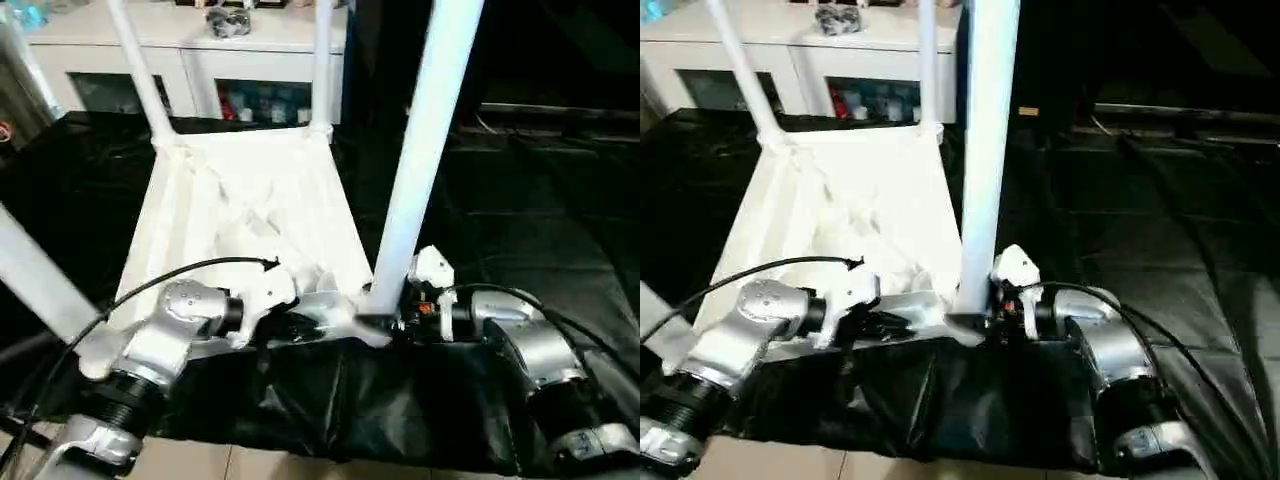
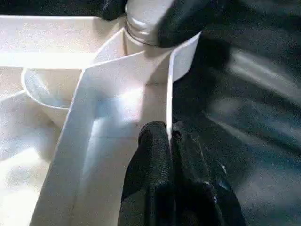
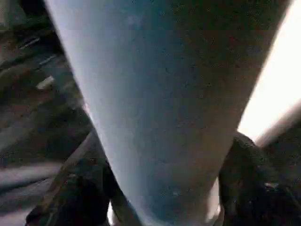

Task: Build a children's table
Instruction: Rotate leg to tighten

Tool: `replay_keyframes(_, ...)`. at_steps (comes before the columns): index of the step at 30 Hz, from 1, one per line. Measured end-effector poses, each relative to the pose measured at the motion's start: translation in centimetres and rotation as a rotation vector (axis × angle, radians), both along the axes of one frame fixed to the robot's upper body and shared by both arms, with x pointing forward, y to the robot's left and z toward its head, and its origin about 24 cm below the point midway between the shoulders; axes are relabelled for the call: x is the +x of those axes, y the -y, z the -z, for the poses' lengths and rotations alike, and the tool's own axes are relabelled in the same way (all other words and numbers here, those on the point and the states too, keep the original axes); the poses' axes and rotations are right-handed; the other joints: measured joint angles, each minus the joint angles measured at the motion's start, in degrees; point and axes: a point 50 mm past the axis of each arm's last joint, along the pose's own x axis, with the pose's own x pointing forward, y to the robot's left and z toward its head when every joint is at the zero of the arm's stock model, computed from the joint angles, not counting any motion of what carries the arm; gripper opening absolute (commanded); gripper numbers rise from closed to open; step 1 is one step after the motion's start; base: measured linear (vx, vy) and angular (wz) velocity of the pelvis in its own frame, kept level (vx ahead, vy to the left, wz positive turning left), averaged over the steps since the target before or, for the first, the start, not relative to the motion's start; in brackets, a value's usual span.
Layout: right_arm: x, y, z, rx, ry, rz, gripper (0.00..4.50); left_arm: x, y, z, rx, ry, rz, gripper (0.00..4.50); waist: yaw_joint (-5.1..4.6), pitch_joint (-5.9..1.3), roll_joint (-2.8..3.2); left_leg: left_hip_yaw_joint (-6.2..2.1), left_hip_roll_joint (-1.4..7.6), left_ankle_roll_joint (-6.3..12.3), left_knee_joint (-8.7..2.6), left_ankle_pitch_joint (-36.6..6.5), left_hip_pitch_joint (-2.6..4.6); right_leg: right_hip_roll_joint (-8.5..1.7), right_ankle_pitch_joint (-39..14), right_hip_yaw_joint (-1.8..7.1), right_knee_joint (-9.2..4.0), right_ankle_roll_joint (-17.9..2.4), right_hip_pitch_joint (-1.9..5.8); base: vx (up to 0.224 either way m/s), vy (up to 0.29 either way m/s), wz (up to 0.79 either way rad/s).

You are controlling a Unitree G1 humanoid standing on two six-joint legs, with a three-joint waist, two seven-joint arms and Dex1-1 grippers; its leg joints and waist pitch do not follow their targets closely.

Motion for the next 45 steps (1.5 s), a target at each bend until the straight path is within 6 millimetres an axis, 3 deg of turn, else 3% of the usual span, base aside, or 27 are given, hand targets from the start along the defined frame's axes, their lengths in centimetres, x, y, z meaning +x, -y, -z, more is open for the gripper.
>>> replay_keyframes(6,1.5,-1.7,0.6,0.059,0.019,0.365,2.59,0.8,2.0,0.2,0.007,0.059,-0.160,0.00,-1.33,-0.03,0.01,0.01,-0.02,-0.01,-0.03,0.00,0.13,0.02,-0.01,0.03,0.01,0.06,-0.02,0.000,0.000,0.00)
replay_keyframes(10,2.1,-2.5,0.6,0.078,0.030,0.539,2.59,1.1,3.2,0.2,0.009,0.089,-0.226,0.00,-1.33,-0.11,0.14,0.01,-0.03,-0.01,-0.05,0.00,0.11,0.01,-0.01,0.03,-0.02,0.07,-0.05,0.000,0.000,0.00)
replay_keyframes(11,2.1,-2.6,0.6,0.075,0.034,0.552,2.59,1.1,3.3,0.1,0.009,0.090,-0.231,0.00,-1.31,-0.14,0.18,0.02,-0.04,-0.01,-0.07,0.00,0.11,0.00,-0.01,0.04,-0.03,0.07,-0.05,0.000,0.000,0.00)
replay_keyframes(14,2.2,-2.8,0.5,0.067,0.057,0.587,3.28,1.1,3.8,0.1,0.008,0.105,-0.246,0.00,-1.13,-0.14,0.24,0.02,-0.11,-0.01,-0.21,-0.02,0.08,-0.03,0.00,0.04,-0.09,0.04,-0.06,0.000,0.000,0.00)
replay_keyframes(19,2.1,-3.1,0.4,0.081,0.068,0.577,3.60,1.0,4.0,0.1,0.010,0.119,-0.241,0.00,-1.15,-0.13,0.43,0.03,-0.11,-0.01,-0.36,-0.02,0.10,-0.03,0.02,0.02,-0.09,0.00,-0.08,0.000,0.000,0.00)
replay_keyframes(22,2.0,-2.6,0.3,0.076,0.070,0.510,3.83,0.9,3.8,0.1,0.009,0.121,-0.229,0.00,-1.19,-0.10,0.46,0.03,-0.10,0.00,-0.36,-0.02,0.10,-0.02,0.01,0.01,-0.09,0.02,-0.08,0.000,0.000,0.00)
replay_keyframes(29,1.6,-0.5,-0.2,0.033,0.049,0.267,3.83,0.4,2.7,0.0,-0.003,0.096,-0.155,0.00,-1.02,-0.04,0.50,0.02,-0.06,0.00,-0.38,-0.02,0.08,-0.01,0.06,-0.03,-0.07,-0.06,-0.10,0.000,0.000,0.00)
replay_keyframes(35,0.6,0.9,-1.9,0.008,0.045,-0.030,3.83,-0.1,1.2,0.0,-0.003,0.051,-0.032,0.00,-0.46,0.04,0.43,0.02,-0.04,0.02,-0.26,-0.01,0.03,-0.02,0.08,-0.03,-0.04,-0.09,-0.05,0.000,0.000,0.00)
replay_keyframes(36,0.3,1.1,-2.0,0.009,0.031,-0.070,3.58,-0.2,1.0,-0.1,-0.005,0.041,-0.009,0.00,-0.39,0.08,0.37,0.02,-0.04,0.02,-0.24,-0.01,0.02,-0.02,0.08,-0.03,-0.04,-0.10,-0.04,0.000,0.000,0.00)
replay_keyframes(40,-0.2,1.4,-2.1,0.004,0.001,-0.165,3.45,-0.5,0.0,-0.2,0.008,0.015,0.053,0.00,-0.28,0.10,0.33,0.02,-0.03,0.02,-0.17,-0.01,-0.07,-0.03,0.10,-0.03,-0.05,-0.13,-0.07,0.000,0.000,0.00)
replay_keyframes(41,-0.3,1.5,-2.1,-0.007,-0.007,-0.194,3.20,-0.6,-0.3,-0.2,0.008,0.006,0.071,0.00,-0.21,0.10,0.32,0.02,-0.03,0.02,-0.17,-0.02,-0.08,-0.03,0.10,-0.03,-0.05,-0.13,-0.07,0.000,0.000,0.00)
replay_keyframes(45,-0.9,1.8,-2.1,-0.033,-0.031,-0.263,2.93,-0.9,-0.8,-0.3,0.008,-0.025,0.121,0.00,0.21,0.13,0.28,0.02,0.00,0.03,-0.17,-0.03,-0.09,-0.02,0.10,-0.05,-0.04,-0.14,-0.08,0.000,0.000,0.00)
